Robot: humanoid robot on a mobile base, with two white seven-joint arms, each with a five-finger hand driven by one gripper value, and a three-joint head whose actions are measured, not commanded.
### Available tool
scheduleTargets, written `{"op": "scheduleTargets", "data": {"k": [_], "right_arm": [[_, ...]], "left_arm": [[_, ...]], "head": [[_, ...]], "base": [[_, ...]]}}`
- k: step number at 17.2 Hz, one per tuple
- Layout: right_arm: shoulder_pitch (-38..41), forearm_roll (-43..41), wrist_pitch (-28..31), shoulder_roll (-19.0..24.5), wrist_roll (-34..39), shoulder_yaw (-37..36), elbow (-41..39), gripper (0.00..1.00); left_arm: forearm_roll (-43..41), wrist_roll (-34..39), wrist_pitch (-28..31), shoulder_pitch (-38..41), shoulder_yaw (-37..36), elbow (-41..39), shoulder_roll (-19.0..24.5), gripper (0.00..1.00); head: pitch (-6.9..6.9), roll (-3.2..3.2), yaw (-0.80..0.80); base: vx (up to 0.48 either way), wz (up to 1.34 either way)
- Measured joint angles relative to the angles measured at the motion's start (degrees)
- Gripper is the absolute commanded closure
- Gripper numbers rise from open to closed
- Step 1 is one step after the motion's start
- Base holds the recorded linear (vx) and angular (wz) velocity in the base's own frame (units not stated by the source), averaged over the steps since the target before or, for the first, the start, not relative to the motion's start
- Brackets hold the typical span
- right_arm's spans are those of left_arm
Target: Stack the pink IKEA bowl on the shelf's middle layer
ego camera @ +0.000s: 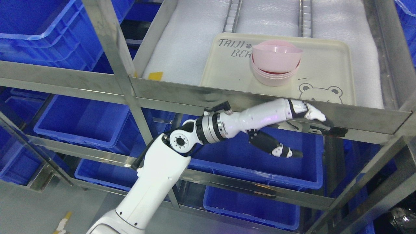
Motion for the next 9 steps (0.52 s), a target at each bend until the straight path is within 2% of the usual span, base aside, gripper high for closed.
{"op": "scheduleTargets", "data": {"k": [4, 6, 9], "right_arm": [[-0.1, 0.0, 0.0, 0.0, 0.0, 0.0, 0.0, 0.0], [-0.1, 0.0, -0.1, 0.0, 0.0, 0.0, 0.0, 0.0], [0.0, 0.0, -0.1, 0.0, 0.0, 0.0, 0.0, 0.0]], "left_arm": [[-0.9, -0.8, -2.8, 5.8, -3.6, -1.0, 0.0, 0.3], [-1.0, -0.9, -3.2, 8.3, -4.5, -1.2, 0.0, 0.27], [-1.2, -0.5, -3.5, 12.4, -4.5, -0.9, 0.0, 0.17]], "head": [[0.0, 0.0, 0.0], [0.0, 0.0, 0.0], [0.0, 0.0, 0.0]], "base": [[-0.056, 0.69], [-0.081, 0.29], [-0.117, -0.29]]}}
